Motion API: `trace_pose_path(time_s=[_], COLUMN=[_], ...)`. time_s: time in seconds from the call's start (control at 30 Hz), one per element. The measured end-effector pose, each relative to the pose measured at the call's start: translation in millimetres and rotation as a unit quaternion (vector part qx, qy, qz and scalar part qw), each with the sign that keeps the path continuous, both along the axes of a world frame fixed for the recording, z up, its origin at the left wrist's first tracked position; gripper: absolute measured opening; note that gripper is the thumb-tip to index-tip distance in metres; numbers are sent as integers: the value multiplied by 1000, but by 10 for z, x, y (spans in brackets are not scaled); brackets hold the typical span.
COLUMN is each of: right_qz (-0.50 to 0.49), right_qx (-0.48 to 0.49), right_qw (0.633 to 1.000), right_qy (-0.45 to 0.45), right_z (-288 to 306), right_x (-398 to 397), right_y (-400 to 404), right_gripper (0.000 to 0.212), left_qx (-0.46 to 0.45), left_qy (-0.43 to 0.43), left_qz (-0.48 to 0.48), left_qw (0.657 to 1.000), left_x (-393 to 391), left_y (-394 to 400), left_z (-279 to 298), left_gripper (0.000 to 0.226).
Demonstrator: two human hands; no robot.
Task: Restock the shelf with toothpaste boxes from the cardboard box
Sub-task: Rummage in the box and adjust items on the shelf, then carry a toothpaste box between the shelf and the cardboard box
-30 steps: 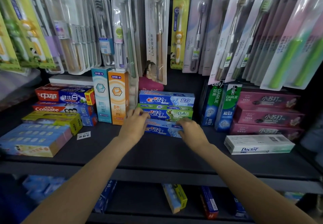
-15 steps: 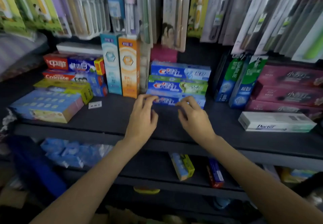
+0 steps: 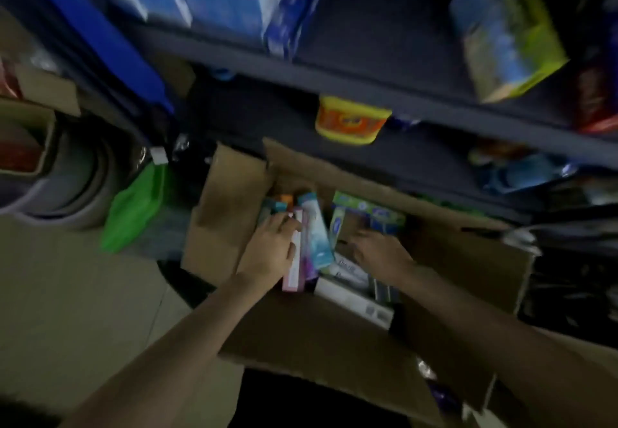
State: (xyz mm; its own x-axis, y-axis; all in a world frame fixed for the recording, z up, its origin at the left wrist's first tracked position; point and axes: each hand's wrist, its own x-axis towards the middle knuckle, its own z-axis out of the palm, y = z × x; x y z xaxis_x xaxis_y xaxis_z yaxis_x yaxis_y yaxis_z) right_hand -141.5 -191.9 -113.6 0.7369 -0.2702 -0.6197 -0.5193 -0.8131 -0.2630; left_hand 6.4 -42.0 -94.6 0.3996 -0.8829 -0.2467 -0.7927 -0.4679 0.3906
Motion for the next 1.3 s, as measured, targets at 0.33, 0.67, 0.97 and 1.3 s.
trace_pose_path(time_s=[0.33, 0.67, 0.97, 1.3], right_qz=[-531, -531, -349, -195], right_qx=[270, 303, 525, 212], right_qw=[803, 786, 777, 903], right_qy=[19, 93, -17, -318], right_z=[-1841, -123, 2110, 3858], right_x=[150, -28, 2, 963], right_y=[609, -11, -393, -459], right_gripper=[41, 13, 31, 19], left_qx=[54, 160, 100, -78], left_qy=[69, 102, 723, 488], left_qz=[40, -1, 82, 15], left_qw=[995, 982, 679, 869], left_x=[-38, 102, 523, 1129], left_y=[302, -37, -259, -740], left_z=[-1175, -222, 1756, 3537], left_gripper=[34, 46, 46, 24])
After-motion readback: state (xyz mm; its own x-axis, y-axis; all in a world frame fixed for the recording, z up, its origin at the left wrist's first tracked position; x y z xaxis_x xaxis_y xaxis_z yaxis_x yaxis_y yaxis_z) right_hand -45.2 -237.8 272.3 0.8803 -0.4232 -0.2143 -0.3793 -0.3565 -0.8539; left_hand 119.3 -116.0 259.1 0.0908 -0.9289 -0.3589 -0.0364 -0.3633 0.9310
